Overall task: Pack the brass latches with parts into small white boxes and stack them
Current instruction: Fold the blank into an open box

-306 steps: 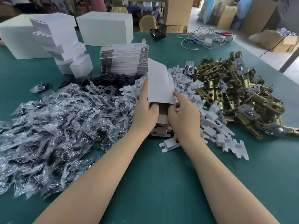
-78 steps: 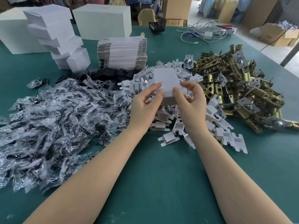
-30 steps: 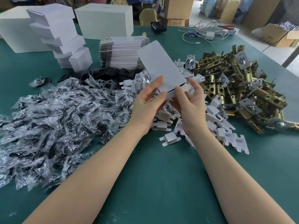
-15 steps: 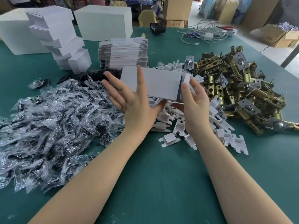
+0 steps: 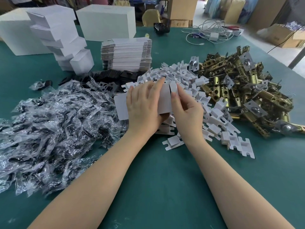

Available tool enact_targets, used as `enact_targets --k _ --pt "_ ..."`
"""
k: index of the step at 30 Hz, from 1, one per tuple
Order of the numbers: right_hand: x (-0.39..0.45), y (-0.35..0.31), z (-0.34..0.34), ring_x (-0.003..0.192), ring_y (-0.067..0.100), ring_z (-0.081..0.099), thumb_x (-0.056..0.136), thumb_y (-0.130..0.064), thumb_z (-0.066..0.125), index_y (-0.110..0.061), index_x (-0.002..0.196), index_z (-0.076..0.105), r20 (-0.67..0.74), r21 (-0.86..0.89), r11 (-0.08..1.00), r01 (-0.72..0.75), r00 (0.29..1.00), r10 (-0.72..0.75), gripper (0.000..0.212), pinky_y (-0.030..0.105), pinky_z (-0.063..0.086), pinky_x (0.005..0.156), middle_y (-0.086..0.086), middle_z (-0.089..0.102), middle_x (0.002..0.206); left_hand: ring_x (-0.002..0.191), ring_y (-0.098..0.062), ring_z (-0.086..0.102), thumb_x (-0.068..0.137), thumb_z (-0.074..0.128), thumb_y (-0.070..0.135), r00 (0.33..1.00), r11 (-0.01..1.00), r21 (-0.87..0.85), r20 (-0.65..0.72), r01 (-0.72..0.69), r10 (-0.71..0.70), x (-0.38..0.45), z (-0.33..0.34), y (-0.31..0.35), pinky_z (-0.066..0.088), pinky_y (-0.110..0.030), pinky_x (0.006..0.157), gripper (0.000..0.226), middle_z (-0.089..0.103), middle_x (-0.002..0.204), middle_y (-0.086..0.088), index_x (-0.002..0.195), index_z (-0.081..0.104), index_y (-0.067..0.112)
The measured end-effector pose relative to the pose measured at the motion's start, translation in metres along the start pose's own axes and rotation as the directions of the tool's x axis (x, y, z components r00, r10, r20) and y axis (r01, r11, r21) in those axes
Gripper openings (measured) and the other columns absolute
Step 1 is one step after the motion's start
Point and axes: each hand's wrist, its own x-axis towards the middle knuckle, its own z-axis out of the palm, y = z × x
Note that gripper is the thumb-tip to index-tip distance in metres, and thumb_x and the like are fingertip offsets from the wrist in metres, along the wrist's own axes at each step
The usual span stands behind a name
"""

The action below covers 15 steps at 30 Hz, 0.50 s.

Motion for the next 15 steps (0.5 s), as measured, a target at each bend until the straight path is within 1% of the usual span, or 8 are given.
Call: enact_targets --k 1,2,7,11,15 --pt "-0.0003 0.0016 0.0012 0.051 0.004 0.042 0.099 -0.025 0.057 -0.021 0.134 0.059 -0.008 -0.007 1.000 -0.003 1.000 0.003 0.035 0.011 0.032 0.053 -0.018 0.055 0.058 0.121 -0.030 0.047 0.055 0.094 0.026 1.000 1.000 0.005 -0.005 0.009 -0.009 -0.0006 0.0003 0.0010 0.027 -0.053 0.114 0.101 0.056 0.128 -0.008 0.143 0.046 0.023" --pt "-0.0006 0.0032 0.0018 0.051 0.002 0.036 0.099 -0.025 0.057 -0.021 0.134 0.059 -0.016 -0.013 1.000 -0.004 1.000 0.004 0.035 0.011 0.030 0.052 -0.018 0.049 0.058 0.121 -0.029 0.046 0.054 0.094 0.025 1.000 1.000 0.009 -0.010 0.016 -0.016 -0.0011 0.0002 0.0018 0.027 -0.052 0.113 0.101 0.055 0.128 -0.007 0.142 0.045 0.025" --pt "-0.0039 0.0025 0.0028 0.049 0.003 0.031 0.101 -0.024 0.053 -0.022 0.137 0.056 -0.026 -0.032 0.999 -0.009 1.000 0.008 0.036 0.011 0.027 0.049 -0.018 0.040 0.050 0.120 -0.030 0.047 0.052 0.093 0.022 0.999 0.999 0.017 -0.012 0.046 -0.046 -0.0020 -0.0020 0.0051 0.028 -0.050 0.111 0.098 0.055 0.128 -0.008 0.140 0.049 0.026" --pt "-0.0040 0.0021 0.0032 0.049 0.003 0.030 0.101 -0.023 0.054 -0.022 0.136 0.057 -0.019 -0.023 1.000 -0.005 1.000 0.005 0.035 0.010 0.026 0.049 -0.019 0.038 0.048 0.119 -0.030 0.046 0.056 0.088 0.018 0.998 0.999 0.006 -0.016 0.053 -0.053 -0.0029 -0.0025 0.0049 0.030 -0.051 0.110 0.092 0.055 0.128 -0.008 0.139 0.050 0.026" --pt "-0.0052 0.0010 0.0027 0.049 0.003 0.035 0.103 -0.027 0.049 -0.023 0.138 0.055 0.029 -0.123 0.991 0.059 0.998 -0.056 0.036 0.013 0.028 0.052 -0.020 0.043 0.049 0.120 -0.032 0.047 0.060 0.083 0.014 0.998 0.998 -0.001 0.020 0.062 -0.062 -0.0024 -0.0021 0.0053 0.026 -0.050 0.111 0.089 0.054 0.129 -0.008 0.141 0.048 0.026"
